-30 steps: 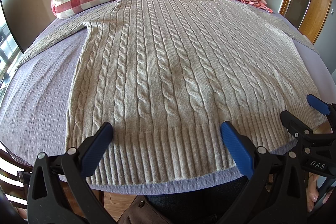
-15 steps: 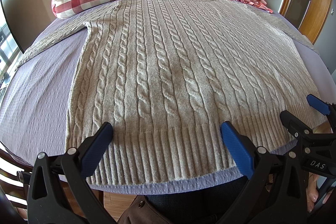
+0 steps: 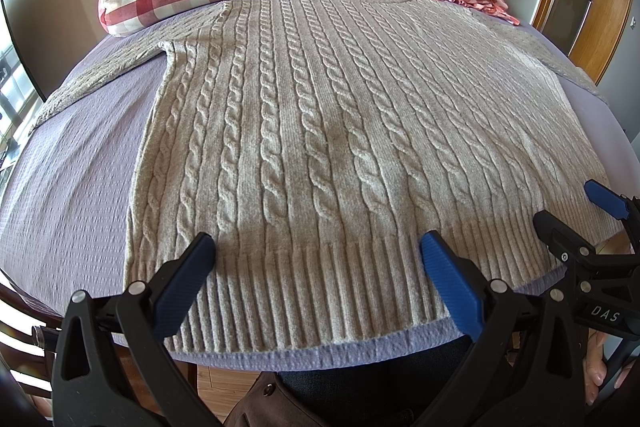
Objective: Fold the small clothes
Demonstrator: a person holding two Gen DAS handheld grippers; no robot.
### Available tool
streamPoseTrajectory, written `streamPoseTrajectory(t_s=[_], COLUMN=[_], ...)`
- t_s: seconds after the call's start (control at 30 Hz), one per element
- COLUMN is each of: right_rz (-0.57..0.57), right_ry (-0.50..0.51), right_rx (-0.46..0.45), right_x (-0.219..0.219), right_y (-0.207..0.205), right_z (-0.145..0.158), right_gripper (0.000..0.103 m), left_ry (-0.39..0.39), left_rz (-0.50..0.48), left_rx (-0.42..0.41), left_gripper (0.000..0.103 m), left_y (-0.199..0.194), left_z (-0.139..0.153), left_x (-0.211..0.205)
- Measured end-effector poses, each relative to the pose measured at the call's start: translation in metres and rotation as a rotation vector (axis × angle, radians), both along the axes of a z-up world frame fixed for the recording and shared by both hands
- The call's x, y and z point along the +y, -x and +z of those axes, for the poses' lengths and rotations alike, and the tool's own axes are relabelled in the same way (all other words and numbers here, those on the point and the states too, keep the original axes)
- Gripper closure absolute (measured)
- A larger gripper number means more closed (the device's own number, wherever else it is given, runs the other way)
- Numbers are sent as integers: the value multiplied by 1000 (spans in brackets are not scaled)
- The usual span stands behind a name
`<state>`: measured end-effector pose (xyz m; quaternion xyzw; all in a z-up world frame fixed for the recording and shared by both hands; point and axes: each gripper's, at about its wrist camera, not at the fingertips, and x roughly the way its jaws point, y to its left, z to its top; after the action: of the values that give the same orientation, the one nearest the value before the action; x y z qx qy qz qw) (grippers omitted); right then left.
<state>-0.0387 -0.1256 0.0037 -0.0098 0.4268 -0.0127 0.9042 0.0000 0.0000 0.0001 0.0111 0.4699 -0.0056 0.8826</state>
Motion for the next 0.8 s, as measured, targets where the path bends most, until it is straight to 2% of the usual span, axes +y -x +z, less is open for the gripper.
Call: streamPoseTrajectory(t_s=[0.4, 0.57, 0.63, 0.67, 0.8], right_rz=[4, 46, 47, 29, -147], right_ry=[0, -12, -59, -106, -232], right_rx=[-1, -12, -29, -62, -148], right_x=[-2, -7, -23, -44, -136], right_y=[-2, -3, -11, -15, -45], right_z=[1, 5, 11, 23, 64], right_gripper=[1, 1, 1, 1, 1], left_ry=[0, -3, -5, -7, 25], left_rz=[-1, -8, -15, -22, -58], left_rx=[0, 3, -6, -12, -8], left_gripper=[2, 2, 2, 2, 2], left_y=[0, -2, -5, -5, -9], left_z=[0, 0, -1, -1, 5], left_x=[0, -2, -2, -2, 4])
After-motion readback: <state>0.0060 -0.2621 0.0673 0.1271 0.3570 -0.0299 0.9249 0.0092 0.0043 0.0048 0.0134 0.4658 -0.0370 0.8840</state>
